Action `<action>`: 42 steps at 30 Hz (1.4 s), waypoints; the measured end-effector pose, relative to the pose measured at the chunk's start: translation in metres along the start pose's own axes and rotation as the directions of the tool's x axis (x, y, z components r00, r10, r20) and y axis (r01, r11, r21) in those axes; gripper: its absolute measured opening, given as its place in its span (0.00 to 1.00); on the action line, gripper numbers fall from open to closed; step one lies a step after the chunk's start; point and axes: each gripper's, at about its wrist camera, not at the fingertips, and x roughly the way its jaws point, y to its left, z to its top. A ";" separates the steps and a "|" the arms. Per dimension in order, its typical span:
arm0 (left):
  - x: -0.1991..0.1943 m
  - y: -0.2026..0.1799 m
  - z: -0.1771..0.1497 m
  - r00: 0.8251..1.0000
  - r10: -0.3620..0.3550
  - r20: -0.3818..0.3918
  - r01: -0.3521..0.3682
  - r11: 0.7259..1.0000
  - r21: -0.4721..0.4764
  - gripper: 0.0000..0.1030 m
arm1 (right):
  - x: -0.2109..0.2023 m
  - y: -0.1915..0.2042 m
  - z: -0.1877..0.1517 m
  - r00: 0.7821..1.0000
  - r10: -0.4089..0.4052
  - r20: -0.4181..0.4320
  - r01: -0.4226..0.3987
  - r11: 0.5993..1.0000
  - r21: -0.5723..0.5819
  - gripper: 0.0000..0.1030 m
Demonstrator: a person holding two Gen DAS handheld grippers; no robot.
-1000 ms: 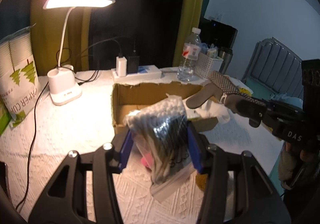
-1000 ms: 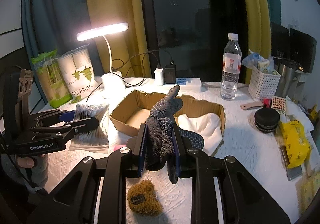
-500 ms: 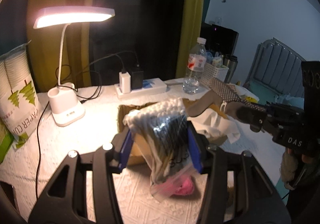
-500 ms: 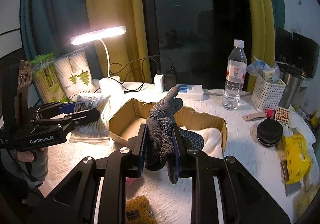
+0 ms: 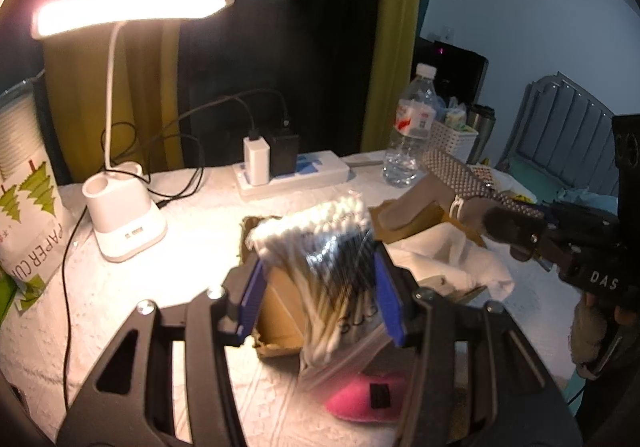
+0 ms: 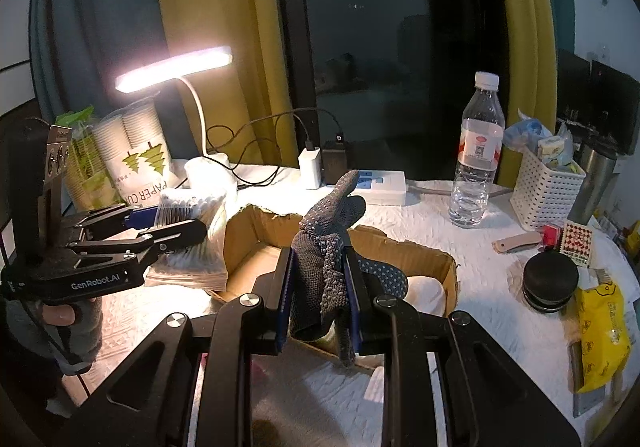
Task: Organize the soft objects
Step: 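Carry the glove over the box with the right tool while the left tool carries the swab bag there, then open the right tool to drop the glove while the left tool releases the swab bag into the box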
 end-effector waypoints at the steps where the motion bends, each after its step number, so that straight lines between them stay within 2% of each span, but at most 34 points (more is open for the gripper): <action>1: 0.004 0.001 0.000 1.000 0.001 -0.004 -0.001 1.000 0.000 0.49 | 0.003 -0.001 0.000 1.000 0.001 -0.004 -0.001 1.000 0.002 0.24; 12: 0.042 0.018 -0.005 0.996 -0.001 -0.087 -0.004 0.999 -0.051 0.52 | 0.038 -0.005 0.003 0.998 0.005 -0.058 -0.005 1.000 0.007 0.24; 19: 0.047 0.021 -0.007 0.995 -0.008 -0.096 0.003 0.998 -0.059 0.54 | 0.060 -0.003 0.001 0.995 0.023 -0.094 -0.023 1.000 0.008 0.24; 23: 0.048 0.025 -0.007 0.996 -0.002 -0.086 -0.005 0.996 -0.084 0.69 | 0.068 -0.002 0.001 0.994 0.020 -0.105 -0.020 1.000 0.002 0.24; 24: 0.047 0.026 -0.006 0.997 -0.003 -0.084 -0.005 0.996 -0.087 0.70 | 0.070 -0.003 0.000 0.994 0.016 -0.111 -0.016 1.000 0.001 0.24; 39: 0.049 0.017 -0.009 0.996 0.007 -0.094 -0.012 0.998 -0.055 0.70 | 0.088 -0.034 -0.035 0.972 -0.060 -0.228 0.074 0.996 0.054 0.24; 42: 0.048 0.013 -0.009 0.995 0.002 -0.098 -0.007 0.999 -0.052 0.70 | 0.089 -0.036 -0.039 0.971 -0.047 -0.236 0.065 0.996 0.069 0.24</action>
